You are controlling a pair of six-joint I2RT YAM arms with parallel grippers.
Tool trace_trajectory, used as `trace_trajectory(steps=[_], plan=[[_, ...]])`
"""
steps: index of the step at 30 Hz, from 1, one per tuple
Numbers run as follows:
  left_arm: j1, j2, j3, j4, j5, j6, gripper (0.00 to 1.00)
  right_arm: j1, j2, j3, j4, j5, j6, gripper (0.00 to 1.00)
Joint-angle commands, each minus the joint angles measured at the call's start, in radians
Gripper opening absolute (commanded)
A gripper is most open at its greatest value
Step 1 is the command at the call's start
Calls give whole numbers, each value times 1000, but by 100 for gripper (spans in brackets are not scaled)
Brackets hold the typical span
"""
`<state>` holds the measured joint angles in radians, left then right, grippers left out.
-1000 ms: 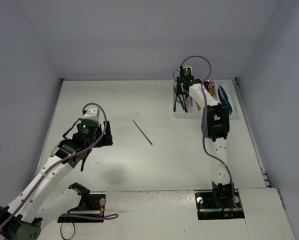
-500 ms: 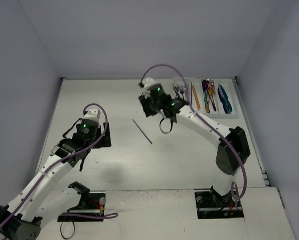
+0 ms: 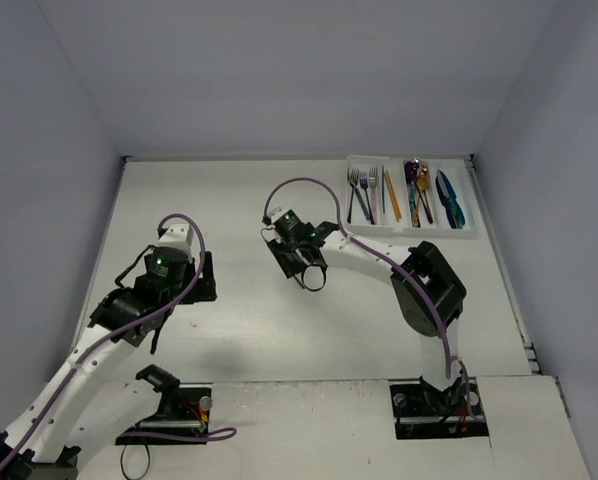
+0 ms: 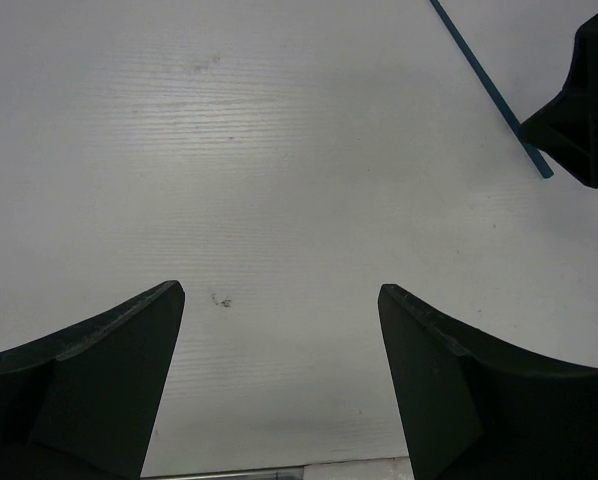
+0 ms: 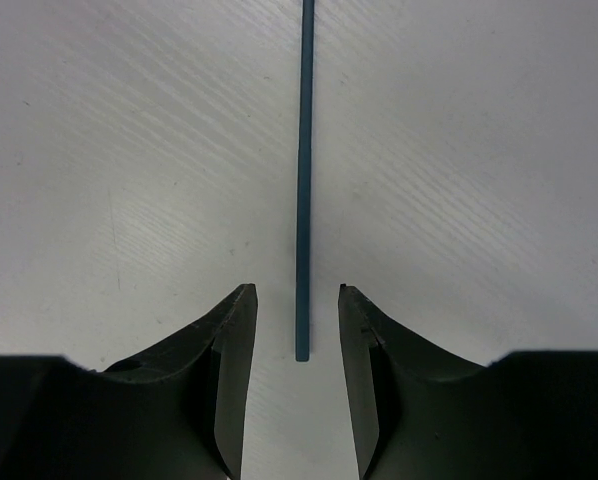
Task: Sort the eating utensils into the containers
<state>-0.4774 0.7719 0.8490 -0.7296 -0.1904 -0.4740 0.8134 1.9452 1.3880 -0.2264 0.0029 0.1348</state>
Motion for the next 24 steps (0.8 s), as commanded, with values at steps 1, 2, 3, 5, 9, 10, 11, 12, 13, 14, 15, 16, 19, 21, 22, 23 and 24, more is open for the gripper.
trace_trajectory(steps=[1,2,3,5,9,10,11,12,13,14,15,16,19,21,22,23,24], plan=[[3,-21,38,-9,-27,5,77,11,67,35,16,9,21,34],[3,-23,38,-11,-27,5,77,12,81,36,16,8,22,33],[3,-23,38,-11,-29,5,77,12,89,38,16,8,23,33],[3,-26,38,-13,-31,5,77,13,100,44,15,11,25,31],[4,-26,39,-14,-31,4,76,13,115,54,15,19,20,21],[5,-26,39,-14,-32,5,76,14,118,57,15,19,19,16],[4,-26,39,-14,-33,5,77,14,121,60,15,19,19,12],[3,-26,39,-14,-34,5,77,15,123,62,15,19,18,7],[3,-26,39,-14,-34,5,77,15,125,67,15,22,18,3],[3,-26,39,-14,-34,5,77,15,127,71,15,25,17,0],[3,-25,39,-13,-35,6,76,15,126,77,13,30,15,0],[3,-25,40,-12,-36,6,77,15,127,86,13,37,13,0],[3,-20,43,-12,-37,7,76,10,122,120,13,70,4,0],[3,-20,47,-13,-37,9,77,-7,105,158,13,93,-2,0],[3,-20,48,-13,-39,10,77,-21,96,176,14,108,-4,0],[3,-19,50,-13,-40,11,77,-43,79,200,15,127,-9,0],[3,-20,51,-11,-43,12,77,-62,52,214,13,155,-13,0]])
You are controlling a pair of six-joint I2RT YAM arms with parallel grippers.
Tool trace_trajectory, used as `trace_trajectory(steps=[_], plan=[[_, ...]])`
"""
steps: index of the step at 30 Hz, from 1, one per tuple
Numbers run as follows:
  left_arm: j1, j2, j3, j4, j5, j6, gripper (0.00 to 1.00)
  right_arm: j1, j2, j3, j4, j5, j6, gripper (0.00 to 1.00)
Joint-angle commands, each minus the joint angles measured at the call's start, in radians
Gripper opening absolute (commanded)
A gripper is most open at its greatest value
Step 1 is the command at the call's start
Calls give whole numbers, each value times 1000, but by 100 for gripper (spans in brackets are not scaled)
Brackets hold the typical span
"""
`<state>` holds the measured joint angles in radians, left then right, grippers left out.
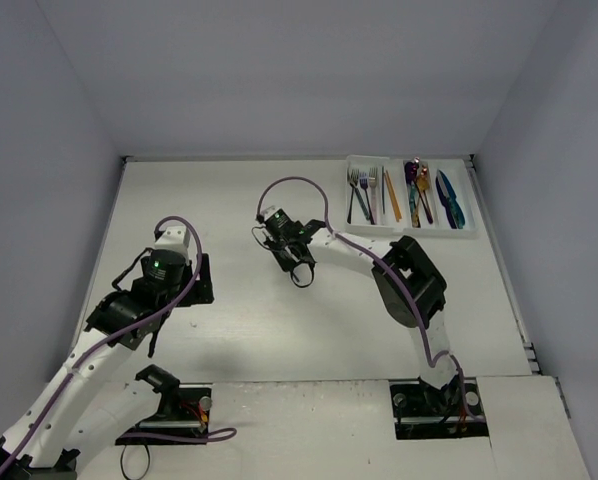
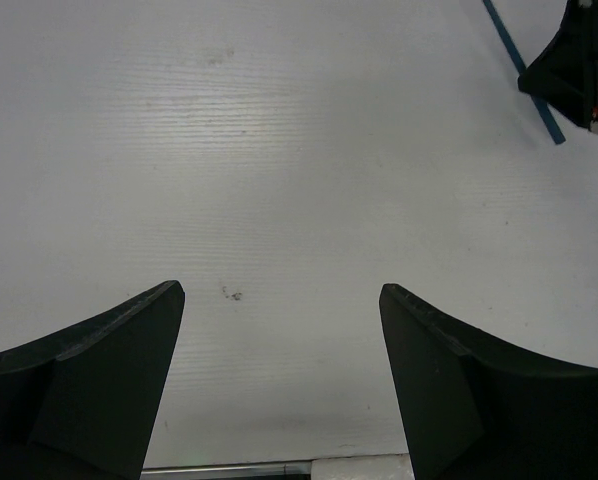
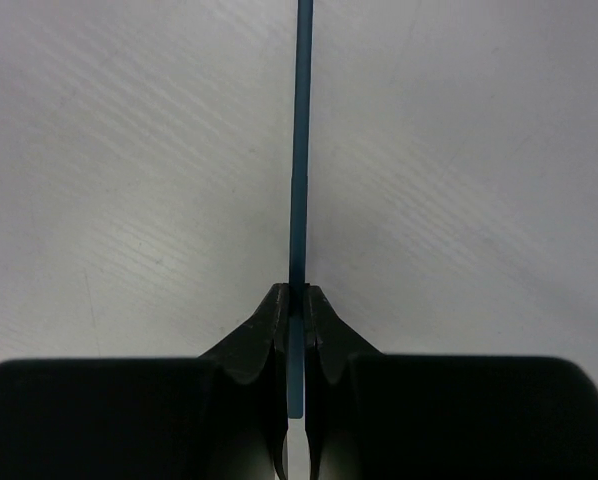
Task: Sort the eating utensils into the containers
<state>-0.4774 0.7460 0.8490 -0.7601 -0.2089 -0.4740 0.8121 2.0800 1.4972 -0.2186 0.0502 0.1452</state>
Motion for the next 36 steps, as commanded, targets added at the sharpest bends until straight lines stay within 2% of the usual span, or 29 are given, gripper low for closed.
trace_trajectory(steps=[1,7,13,24,26,30,32,36], plan=[[3,5,52,18,-27,13,77,-90,-99,122,6,126,-29,0],[3,-5,50,19,-38,14,77,-347,-135,195,8,170,-48,0],[3,-13,50,13,-58,20,76,-532,-62,283,12,167,-64,0],[3,-10,81,-5,-83,28,77,-682,214,471,15,73,-55,2],[3,-7,86,-8,-86,28,77,-690,234,479,15,71,-43,9],[3,-4,101,-8,-94,30,77,-691,196,457,16,92,-40,34],[3,-1,111,-8,-98,35,77,-691,152,441,18,106,-50,43],[3,-1,140,-10,-113,57,76,-691,-36,362,17,125,-65,58]])
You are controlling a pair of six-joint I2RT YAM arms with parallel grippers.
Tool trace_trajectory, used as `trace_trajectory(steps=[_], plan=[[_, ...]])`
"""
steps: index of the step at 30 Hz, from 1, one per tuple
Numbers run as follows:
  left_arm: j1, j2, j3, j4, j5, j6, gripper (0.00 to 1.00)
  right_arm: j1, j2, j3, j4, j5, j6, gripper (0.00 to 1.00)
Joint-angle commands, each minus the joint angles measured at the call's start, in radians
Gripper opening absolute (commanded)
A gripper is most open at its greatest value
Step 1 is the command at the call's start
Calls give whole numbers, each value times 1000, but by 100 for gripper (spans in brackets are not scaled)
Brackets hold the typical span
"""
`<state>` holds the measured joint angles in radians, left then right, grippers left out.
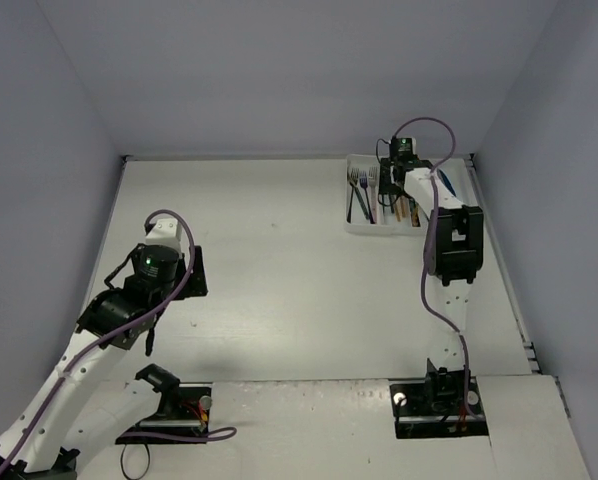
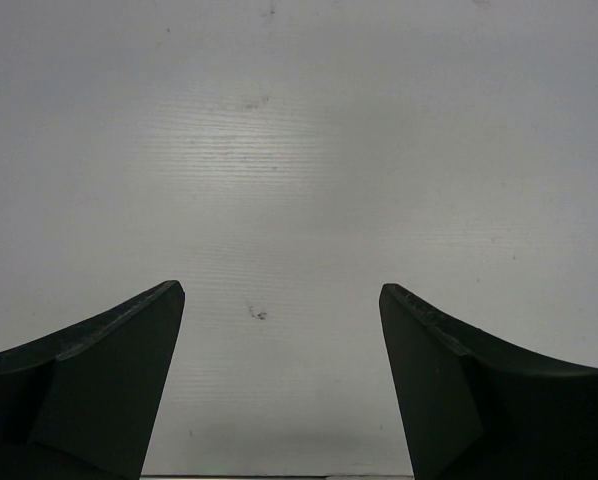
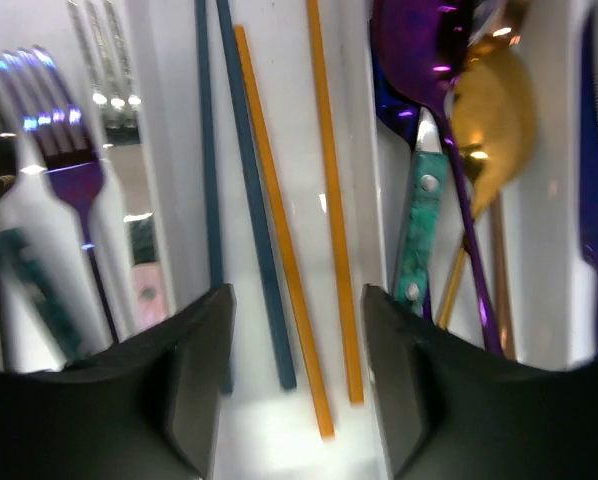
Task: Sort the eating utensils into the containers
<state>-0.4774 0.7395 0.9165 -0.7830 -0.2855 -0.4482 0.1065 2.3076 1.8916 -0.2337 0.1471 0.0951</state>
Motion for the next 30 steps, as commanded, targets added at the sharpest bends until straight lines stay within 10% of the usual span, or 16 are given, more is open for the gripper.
trace_trajectory(steps=[1,11,22,30], plan=[[3,2,78,13,-40,36,77,16,-331,-57,33,31,-14,64],[5,-33,128,12,-131,108,77,13,-1003,-538,34,74,41,99],[6,-92,141,11,-223,174,80,14,-1645,-1014,27,43,89,100],[6,-67,136,10,-225,188,81,15,-1761,-1054,17,24,89,100]])
